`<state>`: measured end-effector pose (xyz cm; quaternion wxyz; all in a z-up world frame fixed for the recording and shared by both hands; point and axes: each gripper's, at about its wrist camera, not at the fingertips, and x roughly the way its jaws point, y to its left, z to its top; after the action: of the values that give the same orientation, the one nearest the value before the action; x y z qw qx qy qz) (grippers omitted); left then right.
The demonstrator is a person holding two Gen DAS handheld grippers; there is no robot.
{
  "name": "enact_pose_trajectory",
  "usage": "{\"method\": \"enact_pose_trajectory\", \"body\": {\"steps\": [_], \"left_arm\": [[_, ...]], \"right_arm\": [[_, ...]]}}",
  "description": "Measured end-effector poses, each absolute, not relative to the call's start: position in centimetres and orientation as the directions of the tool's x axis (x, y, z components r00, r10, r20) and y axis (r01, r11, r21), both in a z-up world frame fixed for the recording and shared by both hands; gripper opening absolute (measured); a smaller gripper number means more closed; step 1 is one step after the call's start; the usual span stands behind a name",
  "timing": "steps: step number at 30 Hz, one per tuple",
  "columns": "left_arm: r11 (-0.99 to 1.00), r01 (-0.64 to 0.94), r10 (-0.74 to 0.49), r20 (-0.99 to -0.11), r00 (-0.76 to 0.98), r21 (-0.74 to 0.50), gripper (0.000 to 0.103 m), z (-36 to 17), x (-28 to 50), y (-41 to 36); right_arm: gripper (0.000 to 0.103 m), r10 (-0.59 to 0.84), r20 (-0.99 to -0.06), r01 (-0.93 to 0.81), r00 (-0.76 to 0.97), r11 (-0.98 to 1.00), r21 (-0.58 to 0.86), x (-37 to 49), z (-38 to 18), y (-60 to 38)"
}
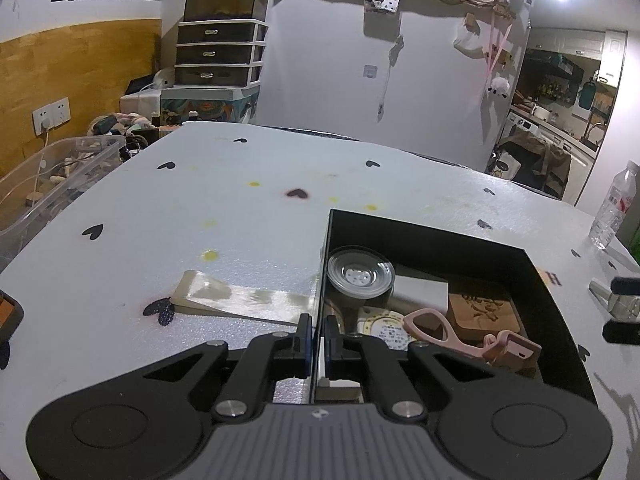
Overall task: Organize rigid objects
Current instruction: 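Move the right tool to the wooden oval block and grasp it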
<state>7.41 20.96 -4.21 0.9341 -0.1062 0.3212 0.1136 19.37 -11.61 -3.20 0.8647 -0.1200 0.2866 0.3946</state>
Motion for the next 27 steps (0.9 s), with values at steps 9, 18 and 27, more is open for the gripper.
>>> {"method": "enact_pose_trajectory", "body": {"steps": [9,18,27], "left_arm": [[0.951,-0.285,0.149,-0.625,0.766,-0.122,0.005,-4.2,7.4,20.9],[0.950,-0.287,0.152,-0.627,0.764,-0.121,0.005,-4.2,7.4,20.8],[0.950,-0.288,0.152,-0.628,0.763,-0.119,0.005,-4.2,7.4,20.8]], "right_arm": [[0.103,0.583,-0.607,-0.794,0.540,0.592,-0.138,19.3,-6.1,-11.6],[0.103,0.617,-0.564,-0.832,0.549,0.467,-0.299,23.9,-7.1,-10.5],[0.103,0.670,-0.649,-0.923,0.360,0.357,-0.145,29.6,-7.7,-8.8]]}}
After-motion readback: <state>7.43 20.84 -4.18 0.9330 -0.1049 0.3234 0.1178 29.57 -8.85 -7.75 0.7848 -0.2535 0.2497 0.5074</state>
